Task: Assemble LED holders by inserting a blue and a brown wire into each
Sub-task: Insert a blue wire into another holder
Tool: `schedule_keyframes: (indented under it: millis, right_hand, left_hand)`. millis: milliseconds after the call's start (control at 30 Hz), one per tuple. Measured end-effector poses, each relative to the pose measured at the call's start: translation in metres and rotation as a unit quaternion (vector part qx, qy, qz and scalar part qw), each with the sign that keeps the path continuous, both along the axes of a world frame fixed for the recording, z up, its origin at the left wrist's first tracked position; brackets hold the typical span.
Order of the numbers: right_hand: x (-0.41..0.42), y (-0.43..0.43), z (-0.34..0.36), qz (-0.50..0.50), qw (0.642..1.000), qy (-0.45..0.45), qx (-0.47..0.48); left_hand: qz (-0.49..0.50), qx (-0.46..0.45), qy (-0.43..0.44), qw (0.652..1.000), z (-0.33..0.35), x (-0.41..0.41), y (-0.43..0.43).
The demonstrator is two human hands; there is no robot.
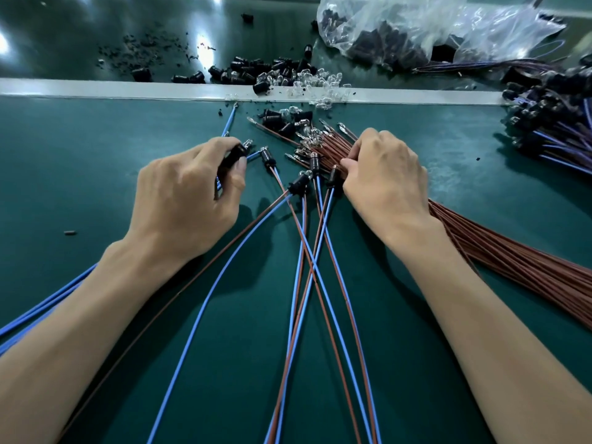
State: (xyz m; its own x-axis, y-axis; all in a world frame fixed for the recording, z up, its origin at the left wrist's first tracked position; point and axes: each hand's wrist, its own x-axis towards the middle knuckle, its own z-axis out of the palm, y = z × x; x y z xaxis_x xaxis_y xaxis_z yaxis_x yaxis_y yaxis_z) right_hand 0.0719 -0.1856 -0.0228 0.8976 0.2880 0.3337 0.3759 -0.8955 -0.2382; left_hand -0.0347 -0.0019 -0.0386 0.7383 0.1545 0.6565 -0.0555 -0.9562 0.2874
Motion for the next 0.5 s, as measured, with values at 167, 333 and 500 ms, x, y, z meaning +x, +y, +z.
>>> schedule_keyframes:
  millis: [167, 333, 500]
  right_hand:
    - [-0.004, 0.0, 0.005, 0.038, 0.991, -0.116, 0.058]
    - [-0.021, 0.012, 0.016, 0.242, 0.939, -0.169, 0.178]
    - [-0.034, 0.025, 0.006, 0.37, 0.903, -0.153, 0.156]
  left_hand:
    - [-0.034, -0.019, -0.012, 0.999, 0.003, -0.002, -0.004]
    - [-0.189, -0.108, -0.007, 0.976, 0.007, -0.003, -0.011]
    - [-0.222, -0.179, -0.03, 0.958, 0.002, -0.001, -0.02]
